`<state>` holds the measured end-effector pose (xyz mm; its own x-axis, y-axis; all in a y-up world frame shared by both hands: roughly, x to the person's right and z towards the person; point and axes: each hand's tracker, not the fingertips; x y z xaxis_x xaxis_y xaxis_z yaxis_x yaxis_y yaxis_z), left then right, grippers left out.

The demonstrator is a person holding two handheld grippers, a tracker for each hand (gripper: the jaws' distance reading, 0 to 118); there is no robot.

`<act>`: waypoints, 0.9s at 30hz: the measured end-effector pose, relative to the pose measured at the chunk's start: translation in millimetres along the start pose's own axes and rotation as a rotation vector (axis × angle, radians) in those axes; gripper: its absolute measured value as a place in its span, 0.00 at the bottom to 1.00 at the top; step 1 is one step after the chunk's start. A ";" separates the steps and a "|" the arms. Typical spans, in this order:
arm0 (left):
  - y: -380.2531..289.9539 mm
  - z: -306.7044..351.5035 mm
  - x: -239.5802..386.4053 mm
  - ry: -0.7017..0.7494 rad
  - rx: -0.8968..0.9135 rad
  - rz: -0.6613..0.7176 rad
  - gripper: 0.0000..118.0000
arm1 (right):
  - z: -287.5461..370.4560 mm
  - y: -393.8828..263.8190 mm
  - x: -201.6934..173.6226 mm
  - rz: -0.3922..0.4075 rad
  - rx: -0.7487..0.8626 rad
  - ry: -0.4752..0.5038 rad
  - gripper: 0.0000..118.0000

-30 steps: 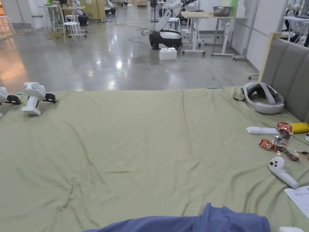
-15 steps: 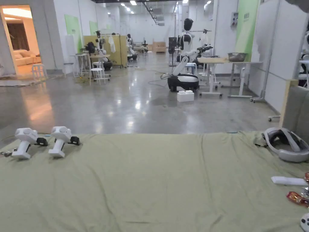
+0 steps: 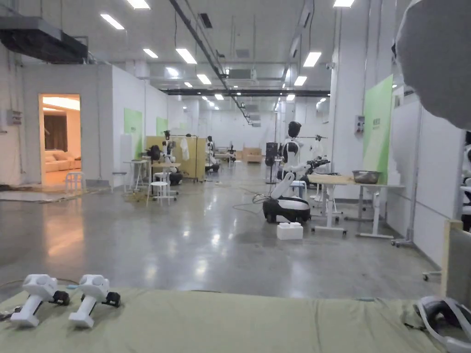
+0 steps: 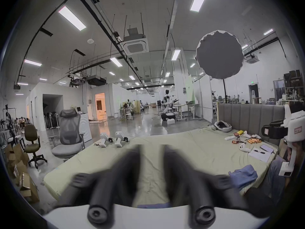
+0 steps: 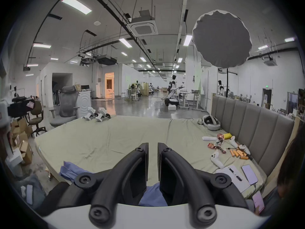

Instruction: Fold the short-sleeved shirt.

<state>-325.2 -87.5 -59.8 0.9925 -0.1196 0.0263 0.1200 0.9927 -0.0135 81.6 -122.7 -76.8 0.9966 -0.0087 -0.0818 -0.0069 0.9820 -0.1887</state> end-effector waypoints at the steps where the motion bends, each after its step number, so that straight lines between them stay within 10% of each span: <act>1: -1.9 2.6 -1.6 0.013 0.013 0.002 0.02 | 0.1 -0.5 0.4 -0.010 0.000 -0.006 0.07; 20: -59.3 -45.4 -38.0 -0.114 -0.250 0.270 0.05 | 1.8 -11.6 -8.2 0.017 -0.043 -0.026 0.05; 21: -70.8 -51.2 -45.5 -0.114 -0.290 0.311 0.19 | 2.4 -14.1 -8.2 0.015 -0.054 -0.023 0.05; 23: -106.5 -70.5 -72.5 -0.160 -0.425 0.456 0.81 | 4.9 -20.4 -7.3 -0.003 -0.085 -0.018 0.05; 27: -183.9 -98.0 -118.6 -0.204 -0.566 0.754 0.82 | 7.1 -38.1 -0.3 -0.052 -0.150 -0.013 0.05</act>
<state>-462.6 -257.5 -158.4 0.7965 0.6045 -0.0136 -0.5002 0.6462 -0.5764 82.1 -158.8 -62.6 0.9969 -0.0558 -0.0560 0.0338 0.9412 -0.3362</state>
